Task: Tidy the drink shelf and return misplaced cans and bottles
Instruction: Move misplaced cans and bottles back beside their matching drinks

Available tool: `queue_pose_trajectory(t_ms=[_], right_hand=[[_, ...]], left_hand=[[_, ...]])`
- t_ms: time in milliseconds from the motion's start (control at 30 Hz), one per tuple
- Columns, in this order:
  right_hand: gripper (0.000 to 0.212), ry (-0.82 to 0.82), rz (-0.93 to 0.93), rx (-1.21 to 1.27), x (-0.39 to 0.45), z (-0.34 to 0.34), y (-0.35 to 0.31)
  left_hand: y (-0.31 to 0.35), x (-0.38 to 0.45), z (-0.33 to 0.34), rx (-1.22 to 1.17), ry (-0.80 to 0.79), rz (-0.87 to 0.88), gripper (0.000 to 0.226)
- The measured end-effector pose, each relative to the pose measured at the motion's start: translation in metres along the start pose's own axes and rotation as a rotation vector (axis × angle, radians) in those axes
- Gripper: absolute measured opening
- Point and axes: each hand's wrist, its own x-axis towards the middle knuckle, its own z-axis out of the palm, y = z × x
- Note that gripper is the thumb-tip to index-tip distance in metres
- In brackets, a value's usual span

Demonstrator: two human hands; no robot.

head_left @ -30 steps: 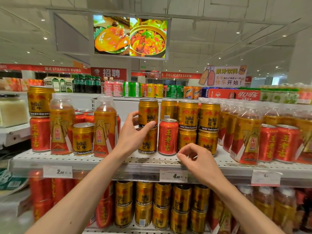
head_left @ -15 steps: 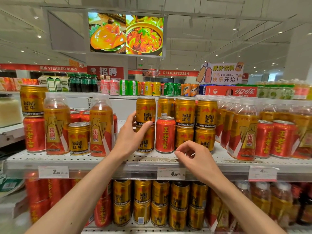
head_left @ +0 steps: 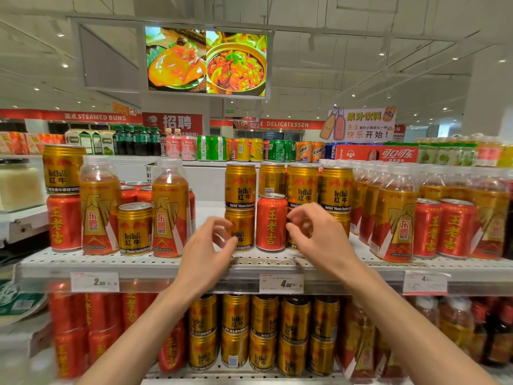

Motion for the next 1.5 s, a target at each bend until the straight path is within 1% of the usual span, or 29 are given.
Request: queue_pose_trajectory(t_ms=[67, 133, 200, 333, 533, 700, 900, 1033, 1267, 1400, 1500], right_hand=[[0.022, 0.036, -0.068, -0.067, 0.014, 0.001, -0.008], [0.031, 0.036, -0.105, -0.118, 0.026, 0.003, -0.013], [0.038, -0.001, -0.094, -0.148, 0.033, 0.005, -0.015], [0.036, -0.053, -0.057, -0.17, 0.036, 0.008, -0.013], [0.026, -0.052, -0.055, -0.117, 0.033, 0.002, -0.015], [0.041, -0.06, -0.017, -0.123, 0.028, -0.001, -0.018], [0.041, -0.034, -0.012, -0.093, 0.024, -0.002, -0.021], [0.039, 0.002, 0.051, -0.012, 0.017, -0.004, -0.02], [0.037, 0.078, 0.25, 0.229, -0.003, -0.007, -0.022], [0.043, 0.128, 0.351, 0.379, -0.016, -0.007, -0.021], [0.046, 0.167, 0.414, 0.5, -0.026, -0.014, -0.022]], left_hand=[[0.001, -0.005, 0.001, 0.043, -0.088, 0.012, 0.019], [0.002, -0.006, 0.001, 0.081, -0.117, 0.016, 0.017], [0.001, -0.005, 0.002, 0.113, -0.125, 0.01, 0.017], [-0.002, -0.005, 0.003, 0.166, -0.141, 0.005, 0.019], [-0.002, -0.005, 0.004, 0.202, -0.146, 0.014, 0.019], [-0.002, -0.005, 0.004, 0.214, -0.149, 0.016, 0.02], [0.001, -0.006, 0.002, 0.206, -0.159, 0.013, 0.025], [0.004, -0.008, 0.001, 0.169, -0.173, 0.038, 0.035], [0.012, -0.013, 0.013, -0.006, -0.218, 0.116, 0.067], [0.016, -0.014, 0.018, -0.034, -0.21, 0.128, 0.072], [0.022, -0.017, 0.017, -0.105, -0.266, 0.122, 0.069]])
